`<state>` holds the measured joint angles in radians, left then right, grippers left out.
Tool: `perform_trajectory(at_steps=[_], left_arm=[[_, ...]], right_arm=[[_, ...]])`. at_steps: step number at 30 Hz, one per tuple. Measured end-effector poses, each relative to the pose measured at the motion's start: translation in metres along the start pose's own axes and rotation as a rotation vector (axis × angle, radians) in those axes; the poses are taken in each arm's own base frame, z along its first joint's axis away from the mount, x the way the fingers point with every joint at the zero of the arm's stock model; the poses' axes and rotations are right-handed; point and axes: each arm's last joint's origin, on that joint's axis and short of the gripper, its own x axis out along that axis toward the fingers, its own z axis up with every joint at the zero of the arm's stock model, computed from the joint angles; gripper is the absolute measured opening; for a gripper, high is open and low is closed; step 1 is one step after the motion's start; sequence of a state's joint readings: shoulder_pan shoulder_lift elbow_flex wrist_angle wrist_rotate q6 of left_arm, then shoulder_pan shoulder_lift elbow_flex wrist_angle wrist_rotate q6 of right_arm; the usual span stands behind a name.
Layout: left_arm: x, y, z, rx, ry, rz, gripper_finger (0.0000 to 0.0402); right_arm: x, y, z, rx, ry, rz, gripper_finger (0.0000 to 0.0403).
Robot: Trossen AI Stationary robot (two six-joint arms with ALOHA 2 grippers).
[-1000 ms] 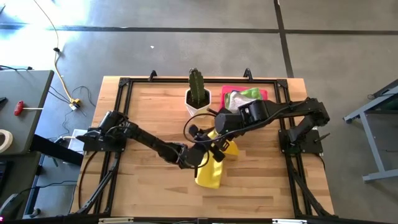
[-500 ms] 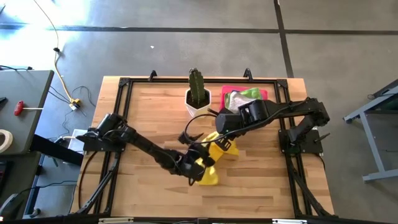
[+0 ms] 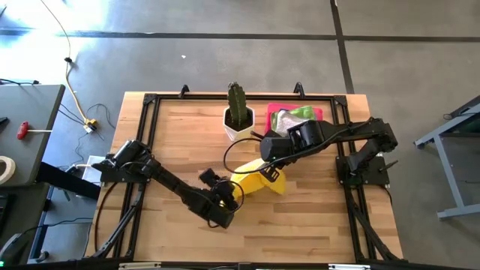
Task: Fold microfiber towels
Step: Fold the yellow towel
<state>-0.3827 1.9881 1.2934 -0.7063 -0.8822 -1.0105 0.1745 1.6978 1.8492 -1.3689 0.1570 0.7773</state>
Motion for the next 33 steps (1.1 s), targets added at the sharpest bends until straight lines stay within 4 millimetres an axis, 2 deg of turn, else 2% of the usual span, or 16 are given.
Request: perform_trajectory(at_steps=[6, 12, 18, 23, 26, 30, 33], left_arm=[[-0.006, 0.009, -0.014, 0.144, 0.151, 0.031, 0.0218], [-0.01, 0.007, -0.02, 0.194, 0.267, -0.041, 0.0212], [-0.011, 0.007, -0.021, 0.233, 0.312, -0.064, 0.0175], [-0.011, 0.01, -0.022, 0.25, 0.333, -0.043, 0.0123], [-0.015, 0.013, -0.023, 0.272, 0.349, -0.037, 0.0077], [-0.028, 0.019, -0.013, 0.335, 0.376, -0.047, 0.0012], [-0.048, 0.024, 0.001, 0.393, 0.371, -0.05, 0.0011]], right_arm=[[0.0, 0.0, 0.0, -0.021, 0.0, -0.004, 0.0], [0.0, 0.0, 0.0, -0.027, -0.005, -0.01, 0.0], [0.0, -0.001, 0.0, -0.028, -0.014, -0.021, 0.0], [0.0, -0.002, -0.001, -0.065, -0.002, -0.043, 0.0], [-0.001, -0.002, -0.004, -0.148, 0.007, -0.062, 0.0], [-0.002, 0.004, -0.011, -0.379, -0.004, -0.089, 0.0], [-0.005, 0.013, -0.022, -0.545, -0.008, -0.096, 0.0]])
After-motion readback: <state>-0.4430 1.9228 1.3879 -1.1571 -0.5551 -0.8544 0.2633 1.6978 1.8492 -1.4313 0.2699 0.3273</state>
